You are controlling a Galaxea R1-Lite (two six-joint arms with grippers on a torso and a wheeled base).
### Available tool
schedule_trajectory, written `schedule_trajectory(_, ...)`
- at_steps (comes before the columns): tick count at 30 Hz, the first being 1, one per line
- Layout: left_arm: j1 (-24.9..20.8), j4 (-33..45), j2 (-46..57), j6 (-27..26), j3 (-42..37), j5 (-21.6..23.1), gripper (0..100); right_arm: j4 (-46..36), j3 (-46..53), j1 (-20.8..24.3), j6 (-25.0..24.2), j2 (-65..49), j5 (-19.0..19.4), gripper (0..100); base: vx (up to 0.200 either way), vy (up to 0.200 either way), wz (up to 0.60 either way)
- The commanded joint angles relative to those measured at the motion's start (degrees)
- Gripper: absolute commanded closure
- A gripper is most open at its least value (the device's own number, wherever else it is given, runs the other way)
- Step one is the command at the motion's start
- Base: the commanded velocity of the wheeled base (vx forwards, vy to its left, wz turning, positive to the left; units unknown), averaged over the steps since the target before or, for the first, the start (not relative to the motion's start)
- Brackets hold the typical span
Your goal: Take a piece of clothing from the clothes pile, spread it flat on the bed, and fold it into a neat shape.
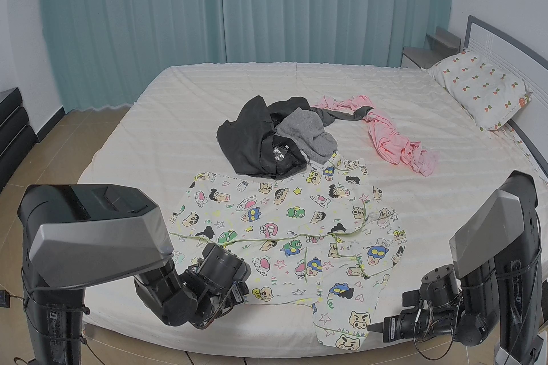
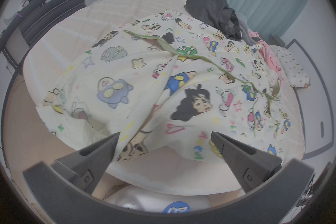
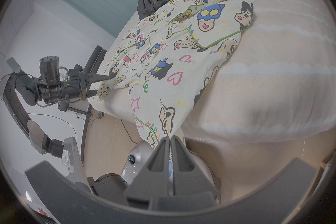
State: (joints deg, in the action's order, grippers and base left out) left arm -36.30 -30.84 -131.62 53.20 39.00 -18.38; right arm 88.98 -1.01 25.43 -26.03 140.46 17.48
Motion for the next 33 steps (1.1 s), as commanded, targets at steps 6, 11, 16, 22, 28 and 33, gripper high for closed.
schedule_trajectory(6, 2.03, -3.52, 2.51, 0.41, -5.07, -0.43, 0, 0.67, 0.92, 0.50, 0.01, 0.17, 0.01, 100, 0.000, 0.000, 0.00)
schedule_trajectory(11, 3.61, -8.09, 3.74, 2.61, -7.01, -0.34, 0, 0.67, 0.84, 0.76, 0.01, 0.25, -0.08, 100, 0.000, 0.000, 0.00)
schedule_trajectory(16, 7.12, -8.44, 7.08, 5.25, -6.92, 0.45, 0, 0.67, 0.84, 0.85, 0.01, 0.25, -0.08, 100, 0.000, 0.000, 0.00)
schedule_trajectory(22, 11.78, -8.44, 7.61, 9.20, -4.98, 1.42, 0, 0.67, 0.92, 0.85, 0.01, 0.17, -0.08, 100, 0.000, 0.000, 0.00)
schedule_trajectory(28, 16.18, -7.83, 6.55, 13.33, -1.12, 2.21, 0, 0.67, 0.84, 0.85, 0.01, 0.17, -0.08, 100, 0.000, 0.000, 0.00)
schedule_trajectory(33, 17.23, -1.33, 4.36, 14.39, 3.28, 3.53, 0, 0.67, 0.92, 0.85, 0.01, 0.08, -0.08, 100, 0.000, 0.000, 0.00)
